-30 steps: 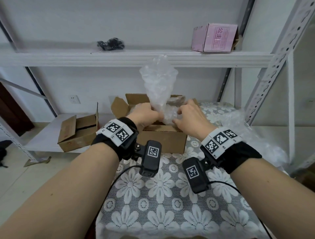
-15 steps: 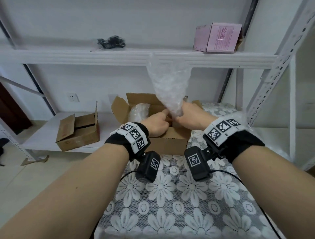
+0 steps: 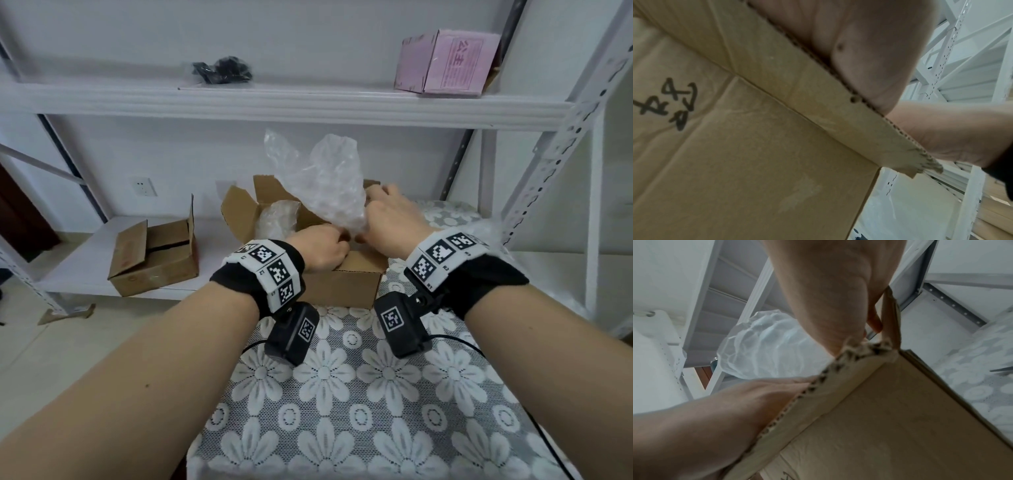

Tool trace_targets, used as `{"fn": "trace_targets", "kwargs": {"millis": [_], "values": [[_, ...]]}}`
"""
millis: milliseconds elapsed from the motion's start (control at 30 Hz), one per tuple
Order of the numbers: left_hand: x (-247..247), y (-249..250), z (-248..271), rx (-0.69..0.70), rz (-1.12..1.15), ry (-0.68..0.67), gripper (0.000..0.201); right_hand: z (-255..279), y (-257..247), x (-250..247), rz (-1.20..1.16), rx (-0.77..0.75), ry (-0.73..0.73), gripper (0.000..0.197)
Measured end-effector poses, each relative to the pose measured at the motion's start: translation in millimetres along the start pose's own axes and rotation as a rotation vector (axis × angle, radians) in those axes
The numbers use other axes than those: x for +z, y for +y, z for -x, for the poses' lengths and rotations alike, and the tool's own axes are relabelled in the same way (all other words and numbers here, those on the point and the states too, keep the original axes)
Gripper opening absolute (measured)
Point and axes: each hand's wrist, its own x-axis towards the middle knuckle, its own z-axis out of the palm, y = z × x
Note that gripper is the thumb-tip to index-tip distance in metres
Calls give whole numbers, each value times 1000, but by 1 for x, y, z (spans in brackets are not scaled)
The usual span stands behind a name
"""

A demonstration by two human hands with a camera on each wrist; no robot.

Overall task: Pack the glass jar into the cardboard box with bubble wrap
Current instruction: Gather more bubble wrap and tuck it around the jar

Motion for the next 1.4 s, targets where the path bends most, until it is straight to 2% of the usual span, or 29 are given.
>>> {"fn": "trace_targets", "kwargs": {"millis": [100, 233, 333, 400, 467, 533, 567, 633, 700, 733, 767, 800, 867, 933, 1067, 1233, 1300, 1400], "values": [[0, -6, -2, -32, -15, 35, 34, -4, 1, 6, 25, -30, -74, 47], [2, -9, -3, -61, -57, 32, 39, -14, -1, 11, 56, -21, -251, 41], [3, -13, -5, -97, -50, 86, 43, -20, -3, 7, -14, -1, -342, 45], [3, -18, -8, -102, 105, 179, 53, -19, 0, 2, -102, -11, -359, 45], [1, -23, -11, -100, 356, 257, 81, -15, 3, 3, -127, 17, -308, 30], [-1, -24, -9, -57, 564, 287, 101, -12, 3, 8, -110, 11, -264, 20], [0, -24, -9, -16, 629, 289, 104, -12, 3, 12, -114, 7, -283, 23], [4, -20, -3, 70, 698, 287, 88, -13, 5, 16, -152, 5, -372, 31], [5, -15, 0, 122, 701, 298, 67, -12, 7, 12, -194, 10, -374, 26], [5, -14, 1, 131, 699, 302, 61, -10, 9, 10, -203, 11, -290, 23], [4, -14, 0, 124, 697, 303, 63, -7, 11, 9, -198, 22, -157, 30], [3, -13, 0, 114, 687, 302, 67, -5, 12, 10, -186, 34, -22, 45], [2, -11, -1, 93, 655, 292, 75, -1, 14, 9, -165, 46, 88, 81], [3, -10, -2, 76, 615, 275, 73, -2, 18, 9, -180, 29, 50, 100], [3, -11, -4, 29, 594, 245, 71, -9, 25, 9, -243, 12, 14, 106], [3, -12, -4, 17, 560, 207, 66, -23, 29, 15, -295, -13, -113, 122], [3, -11, -4, 30, 543, 189, 64, -27, 31, 14, -202, -25, -169, 116], [4, -10, -2, 57, 499, 182, 59, -27, 24, 14, -45, -106, -264, 73]]}}
